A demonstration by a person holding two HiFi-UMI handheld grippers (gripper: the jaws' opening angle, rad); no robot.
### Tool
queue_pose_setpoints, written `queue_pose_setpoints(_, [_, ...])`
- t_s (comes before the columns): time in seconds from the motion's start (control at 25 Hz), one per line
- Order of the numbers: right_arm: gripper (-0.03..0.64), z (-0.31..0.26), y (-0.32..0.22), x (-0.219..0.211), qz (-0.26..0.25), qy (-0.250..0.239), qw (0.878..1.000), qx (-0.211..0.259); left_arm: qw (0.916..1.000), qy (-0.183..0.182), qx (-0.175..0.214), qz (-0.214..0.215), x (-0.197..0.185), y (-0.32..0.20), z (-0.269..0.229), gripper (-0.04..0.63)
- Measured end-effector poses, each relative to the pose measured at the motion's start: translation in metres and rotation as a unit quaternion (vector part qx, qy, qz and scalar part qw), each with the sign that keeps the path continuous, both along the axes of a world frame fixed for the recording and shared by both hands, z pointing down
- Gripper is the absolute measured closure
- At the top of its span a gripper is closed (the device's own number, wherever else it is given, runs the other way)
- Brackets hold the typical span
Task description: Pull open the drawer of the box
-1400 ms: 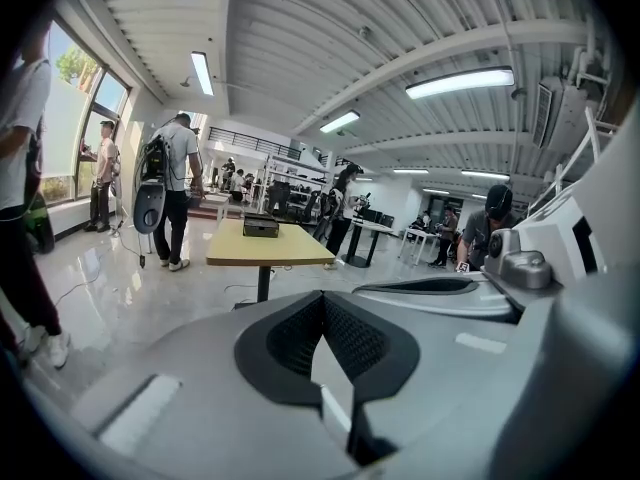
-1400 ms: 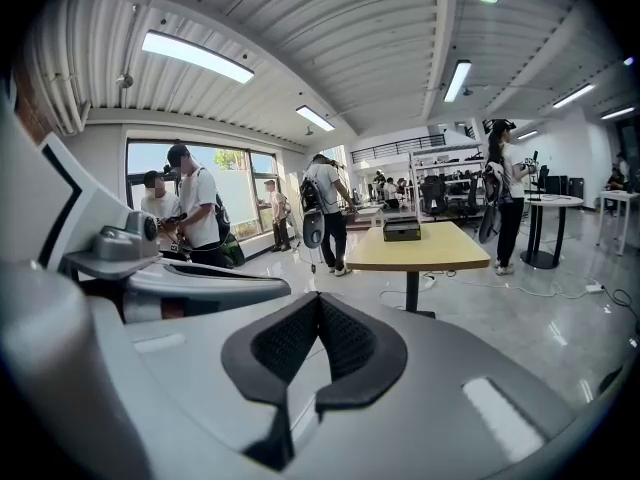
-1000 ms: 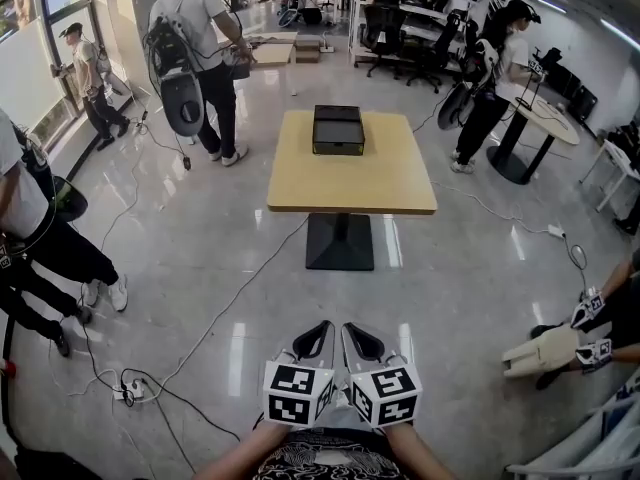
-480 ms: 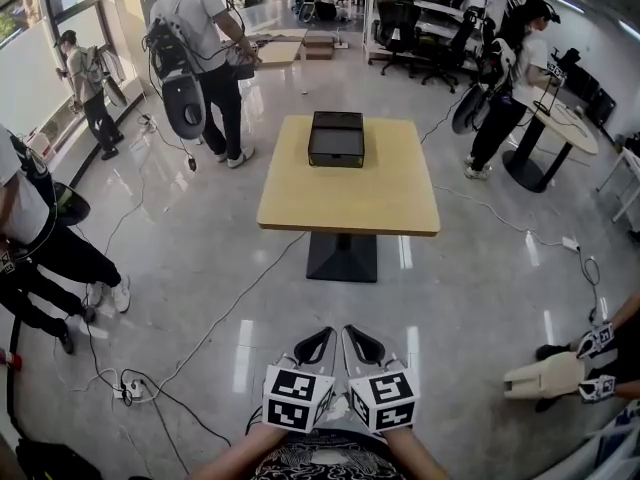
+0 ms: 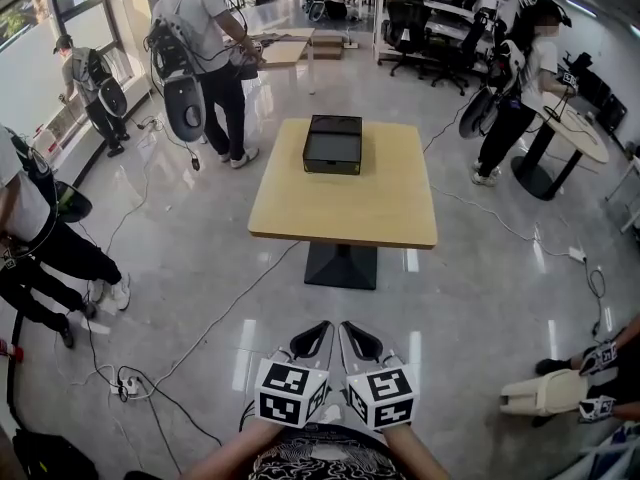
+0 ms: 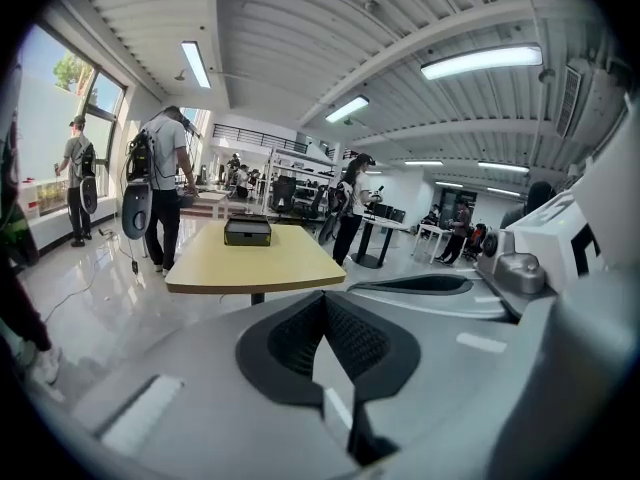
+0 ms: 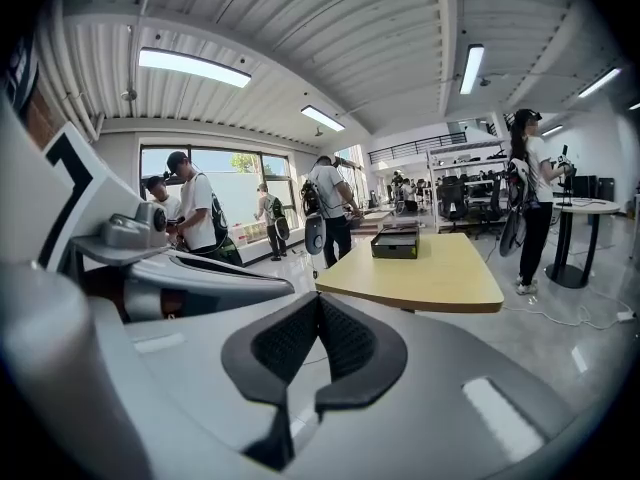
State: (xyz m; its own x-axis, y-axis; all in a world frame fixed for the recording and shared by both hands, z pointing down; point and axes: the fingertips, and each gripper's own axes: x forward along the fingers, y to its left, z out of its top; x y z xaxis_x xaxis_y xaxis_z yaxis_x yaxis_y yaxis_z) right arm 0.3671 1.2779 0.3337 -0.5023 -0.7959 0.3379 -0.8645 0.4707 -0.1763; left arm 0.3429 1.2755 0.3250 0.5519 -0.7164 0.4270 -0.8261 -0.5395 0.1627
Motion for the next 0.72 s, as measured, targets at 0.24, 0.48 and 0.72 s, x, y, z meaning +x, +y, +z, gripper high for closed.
queue_pose_setpoints(0.24, [0.611, 0.016, -0.068, 0.012, -0.001, 0.01, 1.0, 0.004, 0.9998, -0.018, 0.006, 0.001, 0.009, -0.071, 0.016, 0.578])
queue_pose_setpoints(0.48, [0.611, 0.028, -0.177, 0.009, 0.0, 0.014, 1.0, -0.001, 0.9998, -0.02, 0.004, 0.006, 0.009, -0.182, 0.026, 0.575])
queue_pose_setpoints(0.72, [0.611, 0.042, -0.349, -0.049, 0.009, 0.019, 1.0, -0.009, 0.9999, -0.015, 0.0, 0.006, -0.052, -0.356, 0.038, 0.575])
